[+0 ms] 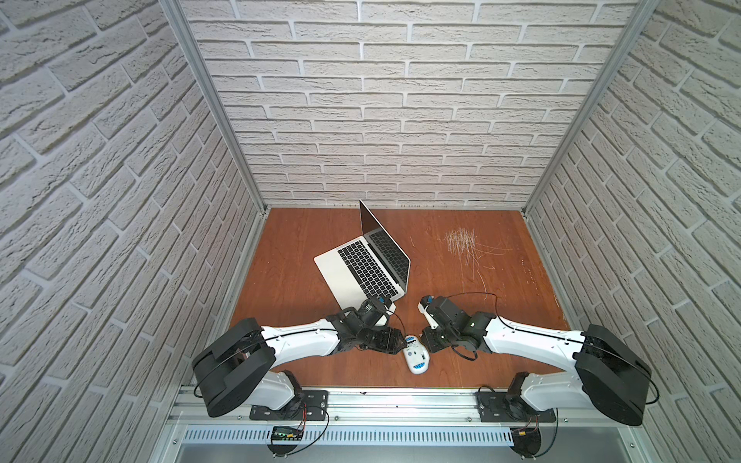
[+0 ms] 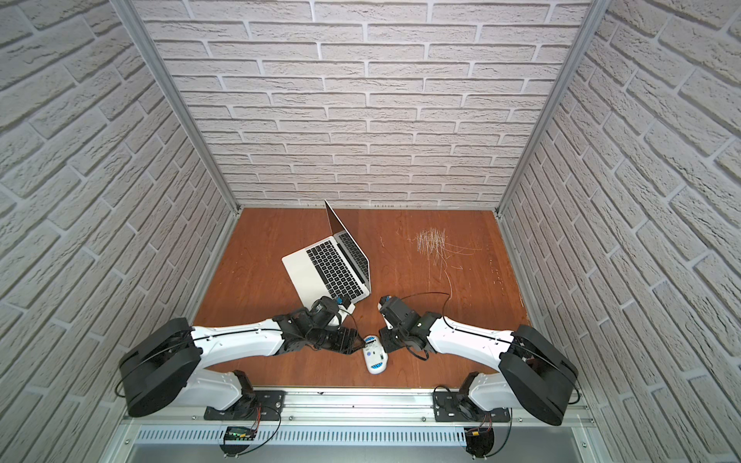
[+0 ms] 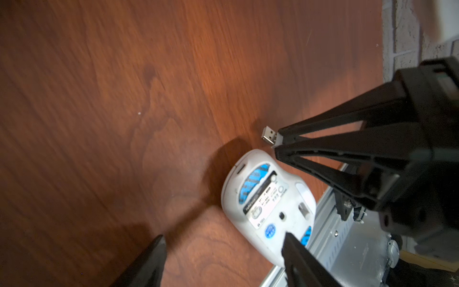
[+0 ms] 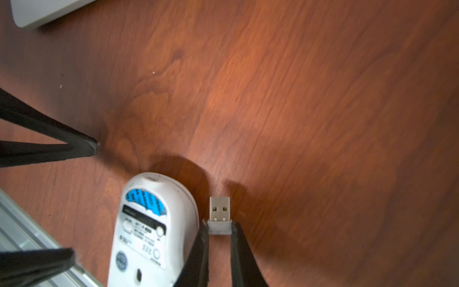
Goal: Remove the wireless mouse receiver from the laptop
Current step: Adjust the mouse at the center of the board.
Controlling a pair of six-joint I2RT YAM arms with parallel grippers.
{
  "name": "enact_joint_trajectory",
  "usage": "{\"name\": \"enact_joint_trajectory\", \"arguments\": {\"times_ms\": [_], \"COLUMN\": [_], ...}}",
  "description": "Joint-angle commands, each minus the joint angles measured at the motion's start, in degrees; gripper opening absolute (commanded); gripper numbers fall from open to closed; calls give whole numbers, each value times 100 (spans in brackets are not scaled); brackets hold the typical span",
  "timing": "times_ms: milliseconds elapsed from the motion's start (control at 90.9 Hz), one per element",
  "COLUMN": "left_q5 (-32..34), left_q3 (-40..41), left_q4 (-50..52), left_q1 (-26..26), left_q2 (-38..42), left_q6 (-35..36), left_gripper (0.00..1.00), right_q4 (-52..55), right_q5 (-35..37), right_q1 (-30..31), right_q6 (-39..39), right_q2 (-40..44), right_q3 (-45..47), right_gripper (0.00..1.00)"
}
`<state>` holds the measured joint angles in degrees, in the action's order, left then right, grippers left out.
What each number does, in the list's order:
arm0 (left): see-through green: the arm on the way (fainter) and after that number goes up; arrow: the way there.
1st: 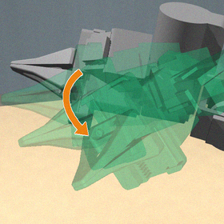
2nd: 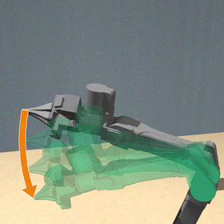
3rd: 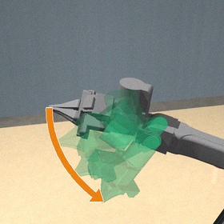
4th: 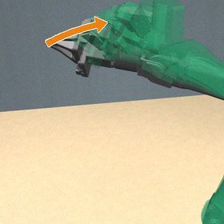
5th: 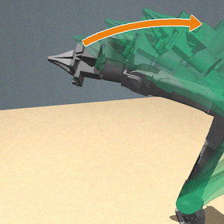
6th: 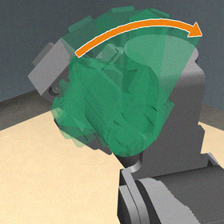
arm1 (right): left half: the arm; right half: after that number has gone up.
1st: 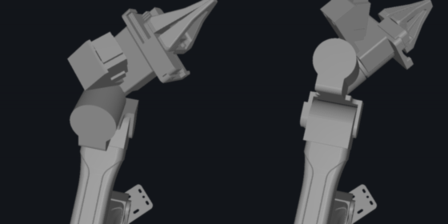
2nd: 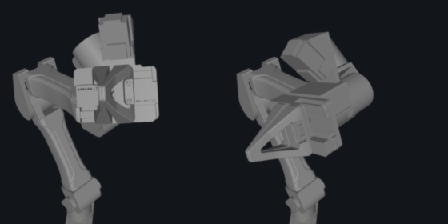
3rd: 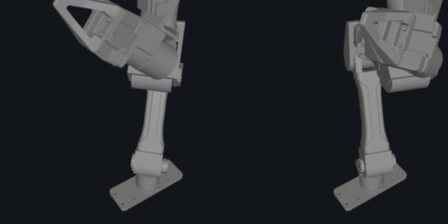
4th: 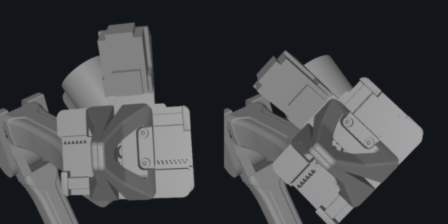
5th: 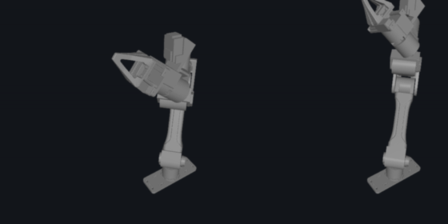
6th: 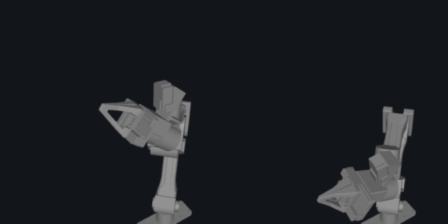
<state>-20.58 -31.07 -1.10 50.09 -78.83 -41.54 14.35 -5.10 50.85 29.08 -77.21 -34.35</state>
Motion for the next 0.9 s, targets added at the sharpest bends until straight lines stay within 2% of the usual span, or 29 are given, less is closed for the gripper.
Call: {"name": "enact_joint_trajectory", "arguments": {"times_ms": [0, 385, 572, 891], "left_q5": [-191, -337, -347, -384], "left_q3": [125, 208, 81, 99], "left_q4": [-228, -337, -298, -341], "left_q1": [28, 149, 312, 309], "left_q2": [118, 48, -130, -220], "left_q6": [15, -25, 3, 24], "left_gripper": [76, 77, 78, 78], "right_q4": [-313, -410, -540, -465], "right_q5": [-372, -487, -550, -437], "right_q1": [-27, -23, -27, -102], "right_q6": [-140, -280, -272, -357], "right_q2": [-186, -591, -695, -723], "right_q3": [-186, -409, -446, -520], "right_gripper": [3, 3, 3, 3]}}
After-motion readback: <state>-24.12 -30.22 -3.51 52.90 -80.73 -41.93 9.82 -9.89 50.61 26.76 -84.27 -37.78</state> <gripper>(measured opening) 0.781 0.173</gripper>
